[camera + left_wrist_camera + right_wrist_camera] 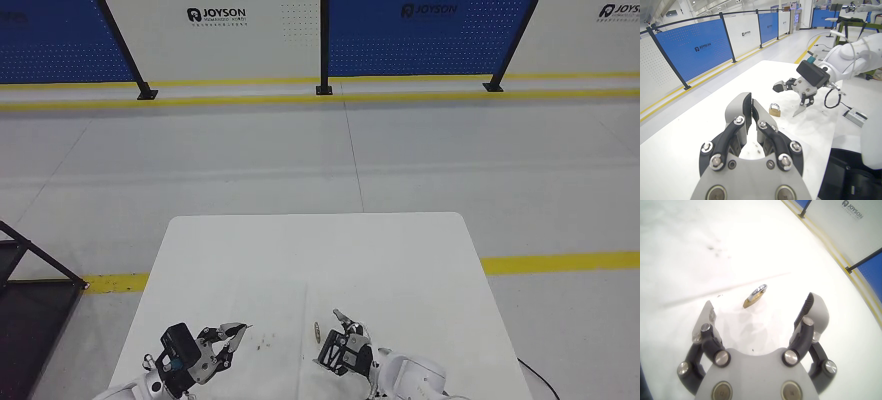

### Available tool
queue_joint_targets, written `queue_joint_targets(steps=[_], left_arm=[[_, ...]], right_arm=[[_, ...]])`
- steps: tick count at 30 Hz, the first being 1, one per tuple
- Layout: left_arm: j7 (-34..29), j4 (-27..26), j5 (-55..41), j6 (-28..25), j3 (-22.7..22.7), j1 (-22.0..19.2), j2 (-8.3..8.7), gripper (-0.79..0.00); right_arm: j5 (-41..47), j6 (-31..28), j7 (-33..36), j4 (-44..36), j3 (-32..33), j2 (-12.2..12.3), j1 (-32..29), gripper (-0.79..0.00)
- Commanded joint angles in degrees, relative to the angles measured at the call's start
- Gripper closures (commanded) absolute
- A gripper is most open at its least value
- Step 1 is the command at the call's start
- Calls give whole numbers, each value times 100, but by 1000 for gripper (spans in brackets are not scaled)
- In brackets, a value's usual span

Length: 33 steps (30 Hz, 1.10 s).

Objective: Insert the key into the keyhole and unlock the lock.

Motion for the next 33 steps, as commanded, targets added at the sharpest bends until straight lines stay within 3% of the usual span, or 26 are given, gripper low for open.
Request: queue_joint_targets(steps=[1, 12, 17, 19, 21, 27, 31, 33], left_arm=[[0, 0, 0, 0, 0, 0, 0, 0], [0, 0, 0, 0, 0, 0, 0, 0], [0, 0, 0, 0, 0, 0, 0, 0], [0, 0, 0, 0, 0, 0, 0, 0], [0, 0, 0, 0, 0, 0, 0, 0], [0, 0, 0, 0, 0, 0, 0, 0], [0, 0, 0, 0, 0, 0, 0, 0], [0, 0, 0, 0, 0, 0, 0, 0]], right_arm=[[99, 295, -21, 37, -73, -34, -3, -785], [498, 903, 125, 591, -546, -242, 368, -785], [572, 1009, 119, 799, -706, -312, 515, -560], [512, 1049, 80, 876, -766, -326, 539, -536], [471, 1082, 42, 943, -816, -339, 557, -397], [557, 1115, -15, 1073, -872, -373, 631, -286], [562, 1133, -70, 1106, -883, -380, 652, -166], [554, 1133, -85, 1106, -881, -378, 654, -52]])
